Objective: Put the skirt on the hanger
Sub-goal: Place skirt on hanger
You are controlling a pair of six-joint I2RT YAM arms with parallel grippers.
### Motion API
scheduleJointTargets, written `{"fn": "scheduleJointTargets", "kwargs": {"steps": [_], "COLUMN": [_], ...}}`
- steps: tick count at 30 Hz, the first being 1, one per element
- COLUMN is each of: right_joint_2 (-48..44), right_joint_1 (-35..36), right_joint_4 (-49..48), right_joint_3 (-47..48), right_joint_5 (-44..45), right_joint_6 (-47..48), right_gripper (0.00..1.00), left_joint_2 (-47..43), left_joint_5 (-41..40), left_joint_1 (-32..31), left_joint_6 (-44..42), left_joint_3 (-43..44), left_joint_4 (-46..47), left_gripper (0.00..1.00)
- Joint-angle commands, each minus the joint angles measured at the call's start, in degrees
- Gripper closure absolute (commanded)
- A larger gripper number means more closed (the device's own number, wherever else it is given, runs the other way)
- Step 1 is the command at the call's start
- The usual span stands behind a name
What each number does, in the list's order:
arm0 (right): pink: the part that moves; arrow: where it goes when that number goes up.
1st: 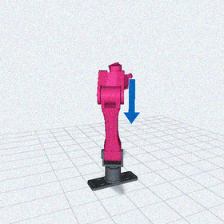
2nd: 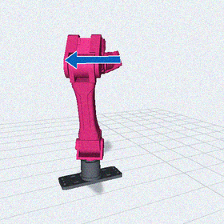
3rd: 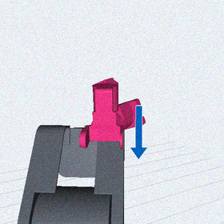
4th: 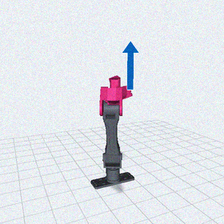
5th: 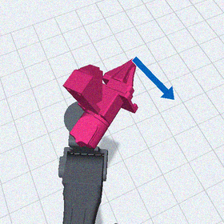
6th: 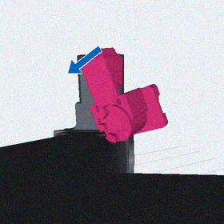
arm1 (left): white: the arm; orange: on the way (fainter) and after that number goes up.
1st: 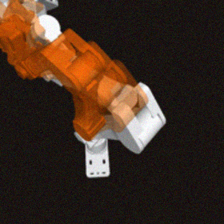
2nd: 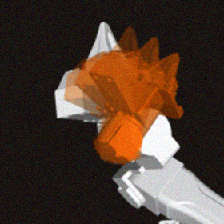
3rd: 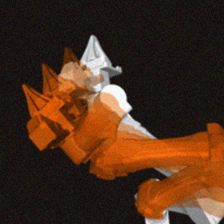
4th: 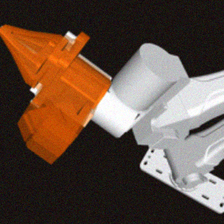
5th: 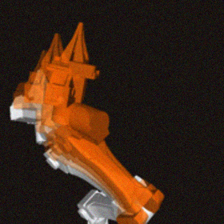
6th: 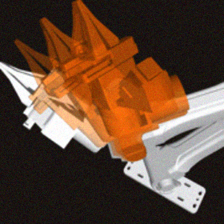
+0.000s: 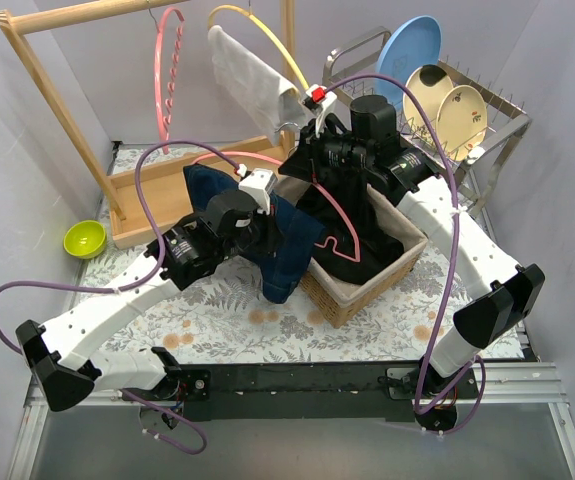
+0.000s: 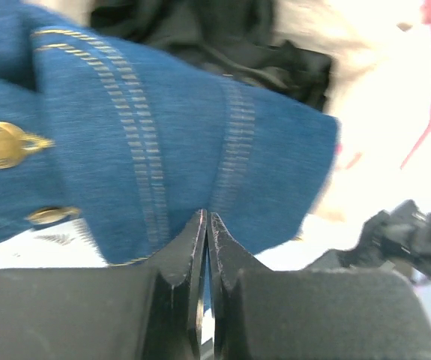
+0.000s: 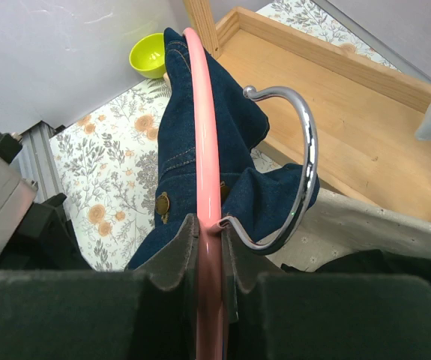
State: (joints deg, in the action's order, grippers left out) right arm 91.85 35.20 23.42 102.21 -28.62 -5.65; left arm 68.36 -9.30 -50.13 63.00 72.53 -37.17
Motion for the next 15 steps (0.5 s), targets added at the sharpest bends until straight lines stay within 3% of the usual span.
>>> {"fn": "scheduleJointTargets", "kwargs": {"steps": [1, 3, 4, 7, 8, 9, 11, 15], "right_joint_2": [-4.2, -4.4, -4.5, -4.8, -5.1, -5.2, -5.2, -4.7], "right_joint_1": [-1.2, -1.4, -1.7, -2.2, -2.4, -2.6, -2.8, -2.9], "right_joint_4": [-7.5, -7.5, -7.5, -7.8, -7.9, -8.1, -8.7, -8.7], "right_joint_3": [0.9, 0.8, 0.7, 0.4, -0.2, -0.4, -0.9, -1.0], "right_joint_5": [-1.5, -1.5, -1.8, -2.1, -2.1, -2.3, -2.8, -3.5], "right_joint_6": [-1.3, -1.4, -1.4, -1.6, -1.6, -1.7, -2.1, -2.9], "right_gripper": [0.99, 0.99, 0.99, 0.99, 0.99, 0.99, 0.99, 0.99], "left_joint_2": [-2.5, -2.8, -2.8, -4.3, -5.2, -6.6, -7.6, -6.9], "left_joint_5": [9.1, 8.3, 6.2, -3.6, -5.5, -7.2, -10.7, -12.2], "left_joint_1": [-0.2, -0.2, -0.3, -0.2, -0.2, -0.2, -0.2, -0.2], "left_joint_6": [-0.2, 0.1, 0.9, 2.0, 3.0, 3.5, 4.2, 2.7], "left_joint_3": [3.1, 4.7, 5.4, 4.2, 3.0, 1.7, -1.8, -4.4], "left_joint_4": [4.4, 4.2, 3.0, -2.5, -4.0, -4.5, -4.9, -3.2], "left_gripper": [1.00, 1.00, 0.95, 0.69, 0.56, 0.51, 0.42, 0.34]}}
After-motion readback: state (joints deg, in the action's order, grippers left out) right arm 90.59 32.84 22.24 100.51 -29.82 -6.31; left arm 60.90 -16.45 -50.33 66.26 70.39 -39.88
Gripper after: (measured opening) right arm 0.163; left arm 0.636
